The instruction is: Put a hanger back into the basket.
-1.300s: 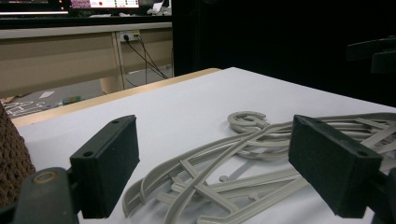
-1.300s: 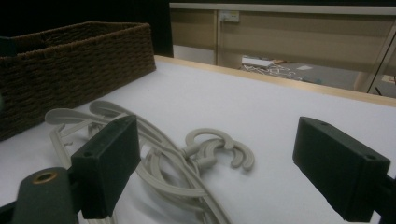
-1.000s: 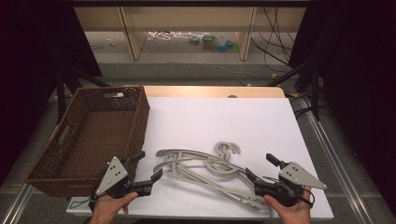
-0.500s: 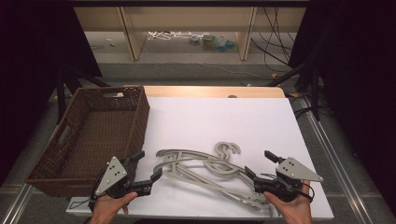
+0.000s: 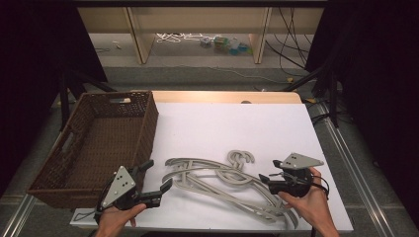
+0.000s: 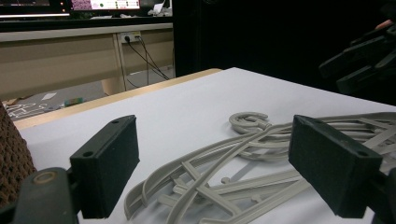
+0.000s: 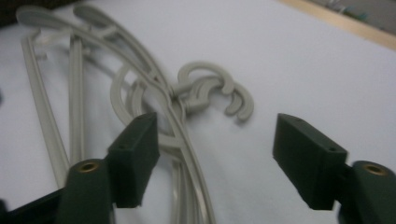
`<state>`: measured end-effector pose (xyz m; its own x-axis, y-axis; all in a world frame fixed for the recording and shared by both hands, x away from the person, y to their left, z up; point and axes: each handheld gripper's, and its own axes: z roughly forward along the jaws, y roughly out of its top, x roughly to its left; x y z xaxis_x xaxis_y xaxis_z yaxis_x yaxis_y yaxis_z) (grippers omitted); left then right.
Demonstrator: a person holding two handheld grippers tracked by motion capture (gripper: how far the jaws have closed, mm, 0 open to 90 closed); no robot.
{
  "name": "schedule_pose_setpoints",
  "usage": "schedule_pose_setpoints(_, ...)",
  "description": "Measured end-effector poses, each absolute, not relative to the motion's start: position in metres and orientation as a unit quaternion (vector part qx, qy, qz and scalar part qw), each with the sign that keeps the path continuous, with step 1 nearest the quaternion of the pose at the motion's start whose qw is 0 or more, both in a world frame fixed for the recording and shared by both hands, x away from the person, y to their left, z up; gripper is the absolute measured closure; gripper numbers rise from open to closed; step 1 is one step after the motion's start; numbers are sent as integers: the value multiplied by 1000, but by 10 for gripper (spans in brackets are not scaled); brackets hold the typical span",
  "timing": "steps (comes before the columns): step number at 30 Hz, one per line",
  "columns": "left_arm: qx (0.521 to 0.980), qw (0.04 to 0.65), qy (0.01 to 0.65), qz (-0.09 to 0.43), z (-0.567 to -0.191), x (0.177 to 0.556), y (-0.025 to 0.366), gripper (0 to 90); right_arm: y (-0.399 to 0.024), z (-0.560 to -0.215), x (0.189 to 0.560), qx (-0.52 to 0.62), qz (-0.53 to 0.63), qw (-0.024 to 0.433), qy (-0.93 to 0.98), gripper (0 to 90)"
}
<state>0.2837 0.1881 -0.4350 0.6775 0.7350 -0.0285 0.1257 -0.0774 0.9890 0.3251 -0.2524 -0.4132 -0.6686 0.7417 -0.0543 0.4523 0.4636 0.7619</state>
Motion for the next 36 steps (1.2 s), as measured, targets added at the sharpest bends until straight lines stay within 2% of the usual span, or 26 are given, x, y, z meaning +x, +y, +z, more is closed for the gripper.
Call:
schedule_pose_setpoints(2, 689, 603, 312, 252, -435, 284, 188, 159, -251, -417, 331, 357, 347, 170, 851, 348)
schedule_pose_setpoints(6, 690, 604, 311, 252, -435, 284, 188, 159, -249, -426, 344, 337, 319, 147, 873, 399)
schedule_pose_setpoints(14, 692, 604, 306, 251, -434, 283, 187, 159, -243, -434, 352, 336, 301, 132, 883, 446)
schedule_pose_setpoints(16, 693, 602, 307, 251, -435, 283, 187, 159, -241, -435, 354, 336, 290, 116, 888, 461)
schedule_pose_setpoints(19, 691, 604, 308, 251, -434, 284, 187, 159, -239, -436, 355, 344, 284, 119, 887, 484)
schedule_pose_setpoints(26, 691, 605, 307, 249, -435, 285, 187, 159, -233, -444, 364, 338, 255, 83, 902, 599)
schedule_pose_setpoints(36, 695, 602, 305, 249, -435, 285, 187, 158, -229, -452, 370, 324, 236, 70, 913, 739)
